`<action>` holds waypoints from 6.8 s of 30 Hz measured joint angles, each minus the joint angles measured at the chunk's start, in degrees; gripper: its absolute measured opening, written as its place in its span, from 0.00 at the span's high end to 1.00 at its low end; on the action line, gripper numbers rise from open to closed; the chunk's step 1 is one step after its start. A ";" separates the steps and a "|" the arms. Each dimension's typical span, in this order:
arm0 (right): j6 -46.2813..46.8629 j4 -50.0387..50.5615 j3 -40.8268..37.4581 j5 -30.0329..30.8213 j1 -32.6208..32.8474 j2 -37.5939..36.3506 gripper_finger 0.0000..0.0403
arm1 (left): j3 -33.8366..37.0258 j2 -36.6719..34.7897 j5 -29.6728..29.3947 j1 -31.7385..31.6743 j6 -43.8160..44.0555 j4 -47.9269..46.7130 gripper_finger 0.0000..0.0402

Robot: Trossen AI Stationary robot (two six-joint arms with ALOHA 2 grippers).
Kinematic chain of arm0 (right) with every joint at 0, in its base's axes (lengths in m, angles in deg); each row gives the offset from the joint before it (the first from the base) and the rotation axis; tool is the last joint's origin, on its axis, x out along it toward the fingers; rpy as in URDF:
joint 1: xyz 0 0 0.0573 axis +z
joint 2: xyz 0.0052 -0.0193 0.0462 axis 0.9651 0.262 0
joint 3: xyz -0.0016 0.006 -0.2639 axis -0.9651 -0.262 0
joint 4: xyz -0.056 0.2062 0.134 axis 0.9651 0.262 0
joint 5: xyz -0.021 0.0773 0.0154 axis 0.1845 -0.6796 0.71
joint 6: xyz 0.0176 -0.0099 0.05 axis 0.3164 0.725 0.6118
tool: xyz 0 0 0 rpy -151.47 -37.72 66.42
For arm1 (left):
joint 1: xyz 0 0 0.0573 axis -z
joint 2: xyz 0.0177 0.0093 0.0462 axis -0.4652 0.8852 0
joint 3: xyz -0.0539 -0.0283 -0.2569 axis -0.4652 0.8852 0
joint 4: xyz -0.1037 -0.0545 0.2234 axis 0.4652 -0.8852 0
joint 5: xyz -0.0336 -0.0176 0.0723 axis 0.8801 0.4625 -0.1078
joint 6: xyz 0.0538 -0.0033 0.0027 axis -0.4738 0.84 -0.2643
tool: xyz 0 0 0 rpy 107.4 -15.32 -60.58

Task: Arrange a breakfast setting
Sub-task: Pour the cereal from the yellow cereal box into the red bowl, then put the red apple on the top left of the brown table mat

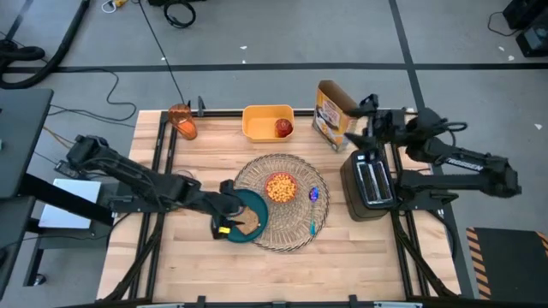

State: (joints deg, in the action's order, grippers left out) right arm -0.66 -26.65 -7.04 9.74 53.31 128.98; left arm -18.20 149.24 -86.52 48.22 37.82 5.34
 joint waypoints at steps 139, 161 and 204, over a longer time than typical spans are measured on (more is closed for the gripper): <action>-7.84 28.90 13.14 32.02 21.16 11.01 0.27 | -9.04 18.61 10.70 -48.00 -11.33 37.27 0.54; -7.87 31.16 13.12 32.29 24.50 12.18 0.27 | -26.49 43.03 19.74 -53.45 -19.12 35.62 0.55; -6.44 35.30 13.09 32.02 24.50 12.18 0.27 | -26.39 40.49 15.30 -52.38 -23.21 32.35 0.93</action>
State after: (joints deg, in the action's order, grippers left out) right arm -7.10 8.64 6.06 41.76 77.81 141.16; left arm -44.59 189.74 -71.22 -4.15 14.62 37.69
